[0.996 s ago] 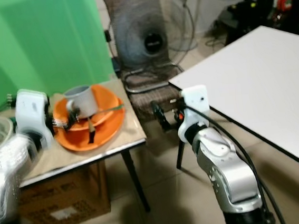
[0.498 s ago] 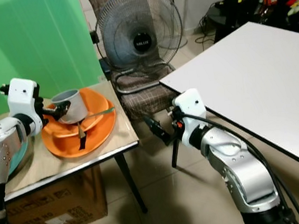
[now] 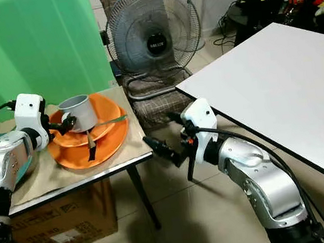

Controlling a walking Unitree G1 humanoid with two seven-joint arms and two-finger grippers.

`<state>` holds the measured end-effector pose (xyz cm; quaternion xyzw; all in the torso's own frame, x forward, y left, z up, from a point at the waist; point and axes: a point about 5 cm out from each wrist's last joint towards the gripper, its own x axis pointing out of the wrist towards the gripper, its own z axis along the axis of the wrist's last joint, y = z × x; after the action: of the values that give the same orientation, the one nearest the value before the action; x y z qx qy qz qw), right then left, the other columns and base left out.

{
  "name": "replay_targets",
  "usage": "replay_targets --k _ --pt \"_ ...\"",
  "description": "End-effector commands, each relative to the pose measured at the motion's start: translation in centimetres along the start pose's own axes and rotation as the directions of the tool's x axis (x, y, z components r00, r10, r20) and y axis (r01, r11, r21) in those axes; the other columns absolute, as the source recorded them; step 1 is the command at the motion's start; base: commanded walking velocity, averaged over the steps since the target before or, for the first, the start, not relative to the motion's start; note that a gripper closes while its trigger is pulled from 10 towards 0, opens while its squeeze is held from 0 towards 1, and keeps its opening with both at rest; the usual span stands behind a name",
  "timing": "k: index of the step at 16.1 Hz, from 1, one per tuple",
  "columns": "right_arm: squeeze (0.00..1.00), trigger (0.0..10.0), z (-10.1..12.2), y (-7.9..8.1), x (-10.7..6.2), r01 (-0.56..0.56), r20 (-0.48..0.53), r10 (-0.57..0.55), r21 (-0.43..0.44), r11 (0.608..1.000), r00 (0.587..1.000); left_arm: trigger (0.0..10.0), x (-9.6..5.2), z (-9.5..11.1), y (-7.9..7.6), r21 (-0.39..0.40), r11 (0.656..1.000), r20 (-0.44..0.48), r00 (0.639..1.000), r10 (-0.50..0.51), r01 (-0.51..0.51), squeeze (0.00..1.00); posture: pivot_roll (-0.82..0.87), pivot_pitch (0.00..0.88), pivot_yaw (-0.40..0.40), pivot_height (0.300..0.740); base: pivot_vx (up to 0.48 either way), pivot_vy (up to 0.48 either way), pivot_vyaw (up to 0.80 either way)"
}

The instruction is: Setting the table

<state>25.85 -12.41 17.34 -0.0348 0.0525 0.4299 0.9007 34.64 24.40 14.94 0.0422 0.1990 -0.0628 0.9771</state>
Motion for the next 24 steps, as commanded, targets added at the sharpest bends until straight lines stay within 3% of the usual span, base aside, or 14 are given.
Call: replay_targets --k 1,2,5,13,24 --pt "0.0 10.0 0.3 0.7 0.0 -0.051 0.002 0.051 -0.003 0.999 0.999 3.7 0.2 0.4 0.3 -0.004 1.0 0.012 1.0 -0.002 0.002 0.0 -0.08 0.0 0.077 0.74 0.0 0.0 0.0" --pt "0.0 10.0 0.3 0.8 -0.1 -0.07 0.0 0.07 -0.001 0.998 0.998 1.9 0.6 0.3 0.2 0.012 1.0 0.019 1.0 -0.018 0.018 0.0 -0.08 0.0 0.076 0.74 0.0 0.0 0.0" --pt "0.0 10.0 0.1 1.2 -0.4 -0.118 -0.017 0.118 0.005 0.993 0.993 0.0 1.4 0.0 0.0 0.034 0.998 0.014 0.998 -0.053 0.053 0.0 -0.09 0.0 0.084 0.74 0.0 0.0 0.0" --pt "0.0 10.0 -0.1 1.7 -0.7 -0.147 -0.022 0.147 0.014 0.989 0.989 0.0 2.0 -0.1 -0.2 0.044 0.992 0.031 0.993 -0.118 0.117 0.0 -0.09 0.0 0.096 0.74 0.0 0.0 0.0" --pt "0.0 10.0 -0.3 2.0 -0.7 -0.178 -0.024 0.178 0.018 0.984 0.984 0.0 2.2 -0.1 0.1 0.033 0.994 0.056 0.993 -0.105 0.103 0.0 -0.09 0.0 0.101 0.74 0.0 0.0 0.0"
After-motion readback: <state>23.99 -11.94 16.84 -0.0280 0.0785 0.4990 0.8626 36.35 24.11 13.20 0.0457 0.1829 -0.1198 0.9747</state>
